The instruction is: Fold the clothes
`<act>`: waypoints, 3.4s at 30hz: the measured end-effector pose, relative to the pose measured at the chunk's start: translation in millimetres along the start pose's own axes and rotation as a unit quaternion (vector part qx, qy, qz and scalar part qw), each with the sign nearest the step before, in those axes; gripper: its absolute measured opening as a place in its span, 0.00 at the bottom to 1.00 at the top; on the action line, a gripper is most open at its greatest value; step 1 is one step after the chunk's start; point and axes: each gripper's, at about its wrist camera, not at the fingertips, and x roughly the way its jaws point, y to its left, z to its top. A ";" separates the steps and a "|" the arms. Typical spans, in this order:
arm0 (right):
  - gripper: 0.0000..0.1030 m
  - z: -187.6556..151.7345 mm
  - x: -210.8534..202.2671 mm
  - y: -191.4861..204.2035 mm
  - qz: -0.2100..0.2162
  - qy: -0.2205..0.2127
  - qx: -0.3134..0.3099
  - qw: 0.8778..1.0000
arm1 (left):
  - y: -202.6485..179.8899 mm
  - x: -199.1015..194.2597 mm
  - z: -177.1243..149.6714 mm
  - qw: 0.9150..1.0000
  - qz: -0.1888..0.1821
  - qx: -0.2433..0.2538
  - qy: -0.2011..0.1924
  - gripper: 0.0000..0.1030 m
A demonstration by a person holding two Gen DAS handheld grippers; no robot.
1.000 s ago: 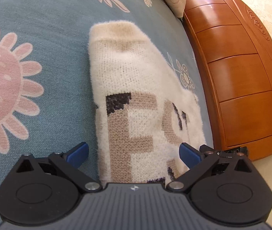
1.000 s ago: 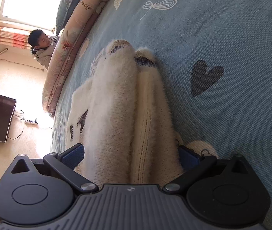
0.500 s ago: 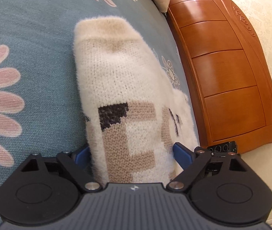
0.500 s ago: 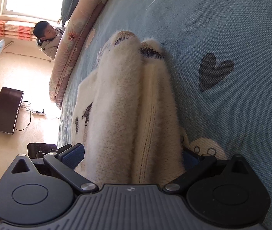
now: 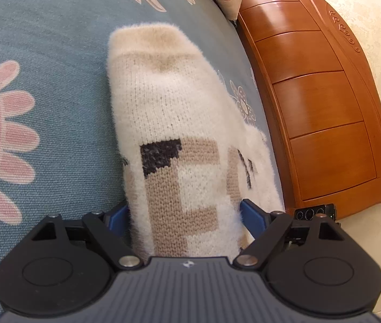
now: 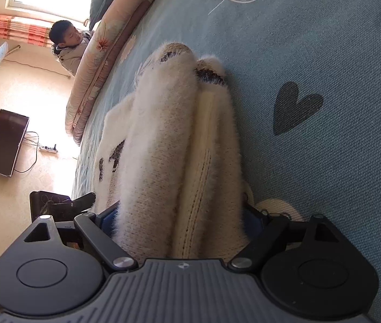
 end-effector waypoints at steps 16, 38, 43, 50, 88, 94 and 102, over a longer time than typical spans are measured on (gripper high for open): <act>0.72 -11.2 -16.8 32.6 -0.026 -0.044 -0.040 0.998 | -31.9 -12.5 -1.0 1.000 0.001 0.020 -0.006 0.74; 0.72 7.4 -127.1 37.0 -0.076 -0.120 -0.059 0.988 | -131.5 71.0 1.6 0.994 -0.058 0.080 0.041 0.74; 0.72 28.2 -159.4 20.8 -0.106 -0.141 -0.048 0.983 | -147.0 113.1 4.6 0.991 -0.070 0.089 0.068 0.74; 0.72 59.8 -187.6 -4.8 -0.141 -0.166 -0.037 0.975 | -171.3 165.9 13.3 0.988 -0.077 0.101 0.088 0.74; 0.70 15.0 -193.5 -50.0 -0.130 -0.175 -0.040 0.975 | -248.5 187.7 -58.3 0.923 0.025 0.377 0.076 0.98; 0.56 12.2 -198.0 -25.0 -0.170 -0.178 -0.077 0.966 | -254.7 182.6 -56.1 0.910 0.019 0.407 0.079 0.98; 0.60 51.1 -184.2 -17.3 -0.222 -0.187 -0.099 0.952 | -240.9 209.6 -38.6 0.917 0.019 0.385 0.102 0.98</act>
